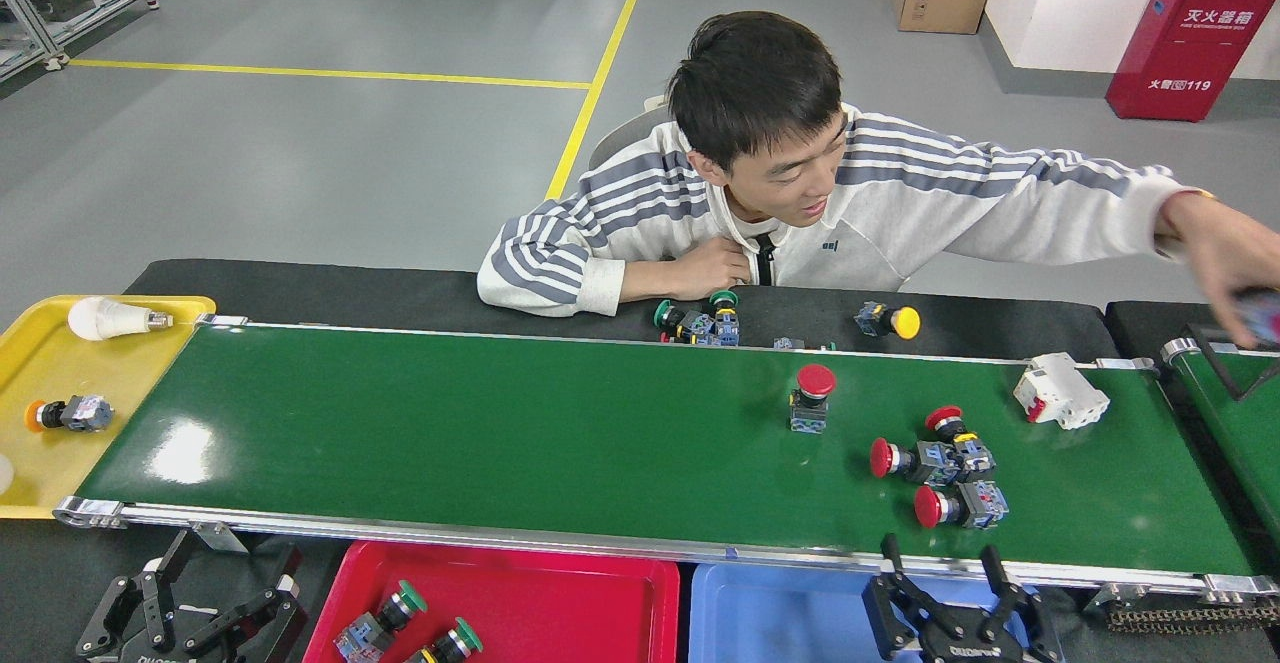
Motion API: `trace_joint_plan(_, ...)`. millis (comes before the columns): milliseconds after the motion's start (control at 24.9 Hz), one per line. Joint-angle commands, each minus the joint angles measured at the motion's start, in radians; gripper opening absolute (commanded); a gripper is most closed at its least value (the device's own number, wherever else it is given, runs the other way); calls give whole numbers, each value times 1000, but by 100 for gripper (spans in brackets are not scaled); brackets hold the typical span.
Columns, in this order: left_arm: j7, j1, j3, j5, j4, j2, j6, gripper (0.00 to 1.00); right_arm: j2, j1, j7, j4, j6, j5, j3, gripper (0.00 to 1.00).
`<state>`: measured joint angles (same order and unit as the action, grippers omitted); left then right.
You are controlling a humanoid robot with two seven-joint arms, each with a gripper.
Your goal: Pick switch part from conveyor to tray
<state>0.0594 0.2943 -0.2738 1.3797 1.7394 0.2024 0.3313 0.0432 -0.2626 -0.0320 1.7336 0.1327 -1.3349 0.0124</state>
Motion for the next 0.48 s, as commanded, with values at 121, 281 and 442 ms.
trace_joint_plan(121,4,-6,-5,1,5,5,-5,100,4,48,67,6,74,-7,6,99)
trace_joint_plan(281,4,-12,-5,2,-1,6,-5,100,1,126,178,-34,71,-12,57,99)
trace_joint_plan(442,4,-23,-2,1,-12,11,-5,100,-22,180,195,-74,70,-20,126,99)
